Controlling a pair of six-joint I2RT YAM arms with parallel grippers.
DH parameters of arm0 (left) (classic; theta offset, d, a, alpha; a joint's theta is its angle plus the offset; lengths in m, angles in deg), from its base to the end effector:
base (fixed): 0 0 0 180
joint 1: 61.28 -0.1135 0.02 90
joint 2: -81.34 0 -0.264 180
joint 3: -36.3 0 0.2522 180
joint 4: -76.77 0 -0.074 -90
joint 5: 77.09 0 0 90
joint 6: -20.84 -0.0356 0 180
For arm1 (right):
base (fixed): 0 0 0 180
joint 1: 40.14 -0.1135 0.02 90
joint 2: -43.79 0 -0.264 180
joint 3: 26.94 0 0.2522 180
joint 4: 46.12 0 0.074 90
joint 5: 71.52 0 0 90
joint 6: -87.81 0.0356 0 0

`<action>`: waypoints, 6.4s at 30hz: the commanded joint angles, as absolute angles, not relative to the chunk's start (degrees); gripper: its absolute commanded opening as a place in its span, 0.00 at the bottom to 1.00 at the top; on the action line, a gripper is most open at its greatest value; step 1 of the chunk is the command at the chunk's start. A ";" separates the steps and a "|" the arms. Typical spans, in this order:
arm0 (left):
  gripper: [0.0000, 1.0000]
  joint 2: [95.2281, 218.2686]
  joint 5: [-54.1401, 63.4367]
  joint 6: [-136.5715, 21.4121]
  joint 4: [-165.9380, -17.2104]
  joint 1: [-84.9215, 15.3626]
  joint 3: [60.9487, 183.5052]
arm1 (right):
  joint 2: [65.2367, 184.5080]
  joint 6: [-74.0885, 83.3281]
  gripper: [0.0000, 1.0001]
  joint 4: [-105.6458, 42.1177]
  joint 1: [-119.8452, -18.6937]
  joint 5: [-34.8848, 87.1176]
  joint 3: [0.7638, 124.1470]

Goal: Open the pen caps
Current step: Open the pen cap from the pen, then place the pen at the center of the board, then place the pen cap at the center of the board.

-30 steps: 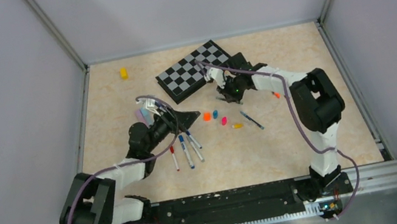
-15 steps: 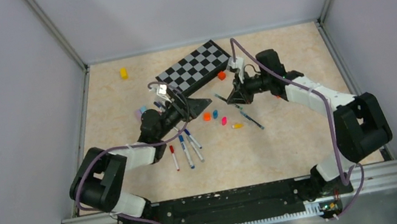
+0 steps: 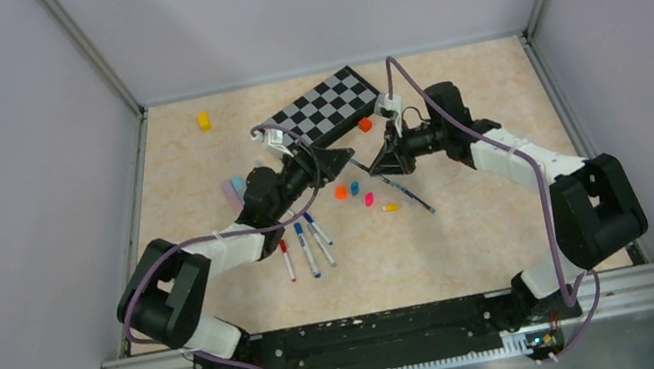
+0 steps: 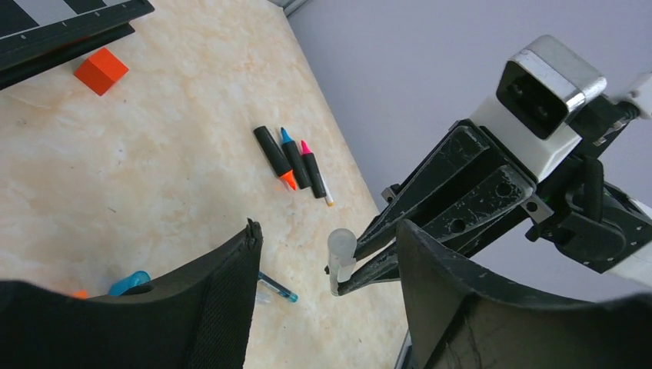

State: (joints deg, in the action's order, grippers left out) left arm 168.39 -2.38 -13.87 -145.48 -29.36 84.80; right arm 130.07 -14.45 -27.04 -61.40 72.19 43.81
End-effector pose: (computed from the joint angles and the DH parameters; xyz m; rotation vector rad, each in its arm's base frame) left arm 0.2597 -0.1728 0.2270 -0.1039 1.6817 -1.3892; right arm 0.2916 0.1443 0.2554 -1.0940 1.7752 1.1003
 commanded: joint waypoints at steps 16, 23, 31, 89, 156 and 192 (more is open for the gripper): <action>0.00 170.29 -1.79 -17.30 -143.96 -27.51 88.54 | 127.63 -16.34 0.00 -27.98 -61.50 73.15 43.75; 0.00 170.91 -7.03 -16.95 -150.00 -27.46 87.54 | 126.80 -14.67 0.42 -29.35 -61.50 74.29 42.41; 0.00 171.71 -9.78 -17.76 -151.86 -27.42 87.99 | 127.73 -13.81 0.42 -28.66 -61.58 75.20 43.03; 0.00 165.54 -21.91 -22.73 -159.21 -25.36 78.19 | 145.36 -14.94 0.19 -17.32 -16.07 45.43 46.14; 0.27 210.94 6.50 -25.97 -83.76 -6.52 144.76 | 129.47 -21.95 0.44 -11.19 -16.02 53.16 45.34; 0.99 155.68 20.34 -53.76 -122.14 -8.42 86.78 | 115.66 -56.44 0.47 -3.30 -43.19 75.35 33.74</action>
